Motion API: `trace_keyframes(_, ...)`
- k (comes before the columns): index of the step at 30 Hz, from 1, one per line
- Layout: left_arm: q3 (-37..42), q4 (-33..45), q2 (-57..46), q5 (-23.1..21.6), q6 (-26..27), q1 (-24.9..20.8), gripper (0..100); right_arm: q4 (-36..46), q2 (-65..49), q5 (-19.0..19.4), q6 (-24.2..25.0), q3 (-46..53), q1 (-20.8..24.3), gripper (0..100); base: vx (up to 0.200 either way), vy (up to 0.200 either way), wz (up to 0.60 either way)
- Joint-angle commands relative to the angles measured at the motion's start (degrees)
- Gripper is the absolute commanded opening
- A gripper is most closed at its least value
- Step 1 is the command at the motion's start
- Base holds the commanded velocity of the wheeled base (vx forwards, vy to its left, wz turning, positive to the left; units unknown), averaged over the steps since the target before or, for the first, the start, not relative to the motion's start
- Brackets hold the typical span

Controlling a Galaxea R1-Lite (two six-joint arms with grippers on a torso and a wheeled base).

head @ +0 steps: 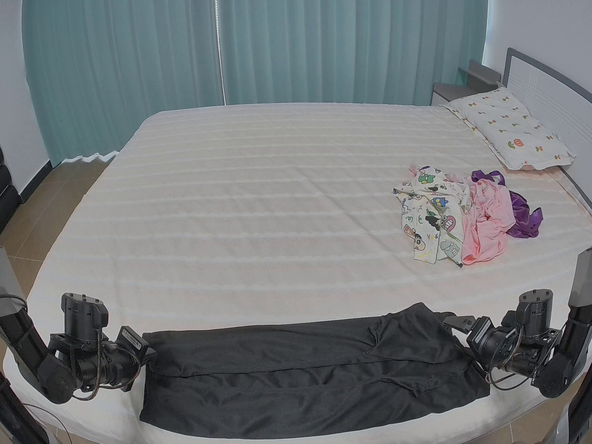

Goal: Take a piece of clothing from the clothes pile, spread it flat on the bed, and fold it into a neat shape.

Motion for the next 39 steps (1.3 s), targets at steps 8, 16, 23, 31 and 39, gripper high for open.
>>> trace_keyframes(8,0.51,-2.79,-2.24,0.03,-2.31,0.21,0,0.21,-1.73,-0.84,0.11,0.81,2.78,100,0.0,0.0,0.0)
trace_keyframes(16,1.65,-2.97,-2.5,0.12,-2.13,0.21,0,-0.14,-2.52,-7.78,-0.07,0.9,3.31,100,0.0,0.0,0.0)
trace_keyframes(23,3.15,-3.06,-4.0,-0.06,-1.69,0.21,0,0.3,-4.81,-8.66,-0.16,0.9,3.66,100,0.0,0.0,0.0)
trace_keyframes(31,3.15,-3.06,-3.65,0.03,-1.78,0.21,0,2.41,-7.8,-8.58,0.02,0.9,7.26,100,0.0,0.0,0.0)
trace_keyframes(39,3.06,-3.06,-3.65,0.2,-2.04,0.3,0,5.04,-4.98,-7.52,1.51,0.9,10.07,100,0.0,0.0,0.0)
